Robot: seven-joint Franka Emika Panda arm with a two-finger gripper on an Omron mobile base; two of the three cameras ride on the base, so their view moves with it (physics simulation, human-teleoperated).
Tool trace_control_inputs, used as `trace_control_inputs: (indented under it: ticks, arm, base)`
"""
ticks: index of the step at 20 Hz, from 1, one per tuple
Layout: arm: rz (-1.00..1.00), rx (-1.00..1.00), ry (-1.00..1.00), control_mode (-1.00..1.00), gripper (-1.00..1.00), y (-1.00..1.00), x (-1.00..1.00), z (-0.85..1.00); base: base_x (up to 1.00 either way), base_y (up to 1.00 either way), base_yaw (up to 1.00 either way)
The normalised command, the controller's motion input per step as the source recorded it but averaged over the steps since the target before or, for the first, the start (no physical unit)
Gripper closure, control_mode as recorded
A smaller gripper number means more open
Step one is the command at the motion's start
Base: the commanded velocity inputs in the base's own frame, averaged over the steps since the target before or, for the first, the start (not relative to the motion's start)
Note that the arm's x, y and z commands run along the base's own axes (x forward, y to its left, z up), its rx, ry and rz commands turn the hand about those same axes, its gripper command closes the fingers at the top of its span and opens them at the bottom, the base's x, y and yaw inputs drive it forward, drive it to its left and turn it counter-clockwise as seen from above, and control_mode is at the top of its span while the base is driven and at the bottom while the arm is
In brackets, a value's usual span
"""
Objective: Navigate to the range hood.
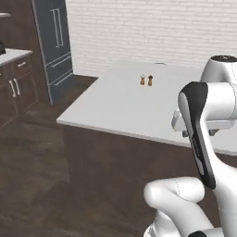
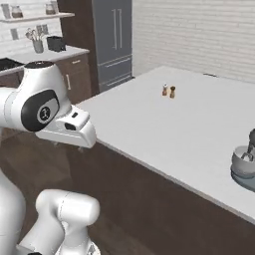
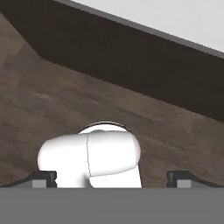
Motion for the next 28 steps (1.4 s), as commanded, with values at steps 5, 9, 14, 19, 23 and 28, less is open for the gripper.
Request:
trace_control_inputs:
  ticks: [5,9,14,19,23,28]
  arm:
    - [0.00,0.00,0.00,1.00,-1.00,0.00,0.00,0.00]
    - [0.00,0.00,0.00,1.00,-1.00,0.00,0.00,0.00]
    - [0.00,0.00,0.00,1.00,-1.00,0.00,0.00,0.00]
    - [0.00,0.00,0.00,1.00,-1.00,0.00,0.00,0.00]
    - [0.00,0.00,0.00,1.00,-1.00,0.00,0.00,0.00]
    - [0.00,0.00,0.00,1.00,-1.00,0.00,0.00,0.00]
  base:
    - [0.00,0.23,-0.73]
    - [0.18,1.00,-0.42]
    - [0.24,1.00,-0.22]
    - [0.20,1.00,-0.02]
    - [0.15,1.00,0.00]
    - [0.38,1.00,0.00]
